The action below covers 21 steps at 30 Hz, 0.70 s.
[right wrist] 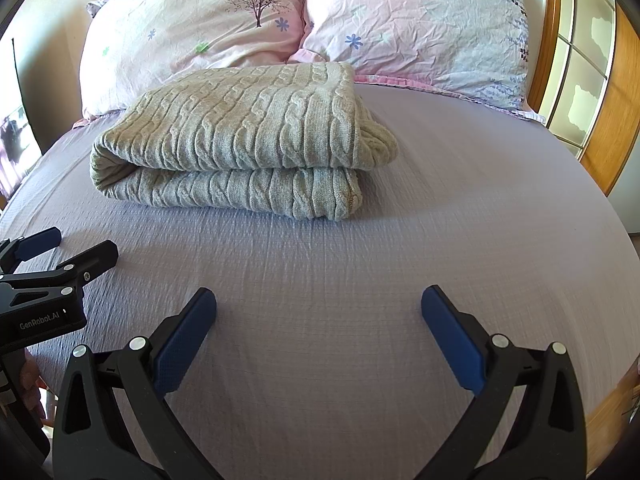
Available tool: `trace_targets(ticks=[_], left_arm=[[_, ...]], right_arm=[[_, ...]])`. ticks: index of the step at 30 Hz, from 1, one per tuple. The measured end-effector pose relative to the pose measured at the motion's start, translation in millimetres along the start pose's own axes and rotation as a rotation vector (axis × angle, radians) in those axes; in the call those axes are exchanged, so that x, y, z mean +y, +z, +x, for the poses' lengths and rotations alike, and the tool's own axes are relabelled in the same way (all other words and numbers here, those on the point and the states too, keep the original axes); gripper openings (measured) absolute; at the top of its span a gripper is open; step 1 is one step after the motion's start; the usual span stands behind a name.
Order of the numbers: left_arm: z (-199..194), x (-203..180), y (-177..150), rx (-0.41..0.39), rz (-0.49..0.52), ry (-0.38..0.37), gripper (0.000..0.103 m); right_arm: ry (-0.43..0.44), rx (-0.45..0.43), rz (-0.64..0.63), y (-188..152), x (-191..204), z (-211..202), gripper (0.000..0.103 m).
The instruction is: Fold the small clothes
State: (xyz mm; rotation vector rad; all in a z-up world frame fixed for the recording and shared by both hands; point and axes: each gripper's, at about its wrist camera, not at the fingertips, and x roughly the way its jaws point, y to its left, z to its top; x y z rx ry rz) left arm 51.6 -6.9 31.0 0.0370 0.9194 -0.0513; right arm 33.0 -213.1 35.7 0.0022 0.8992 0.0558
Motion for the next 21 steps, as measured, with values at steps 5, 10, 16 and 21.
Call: trace_targets(ticks=[5,10,16,21], left_arm=[[0.0,0.1,0.2,0.000,0.000,0.000,0.101],[0.0,0.4,0.0,0.000,0.000,0.000,0.101],[0.2,-0.6,-0.4,-0.006,-0.002,0.003,0.101],[0.4,-0.6,-1.4,-0.013,0.001,0.001,0.101]], right_arm=[[-0.001,0.000,0.001,0.2,-0.1,0.1,0.102],[-0.001,0.000,0.001,0.2,-0.1,0.1,0.102],[-0.002,-0.001,0.003,0.1,0.5,0.4,0.102],[-0.002,-0.002,0.002,0.4,0.5,0.7,0.102]])
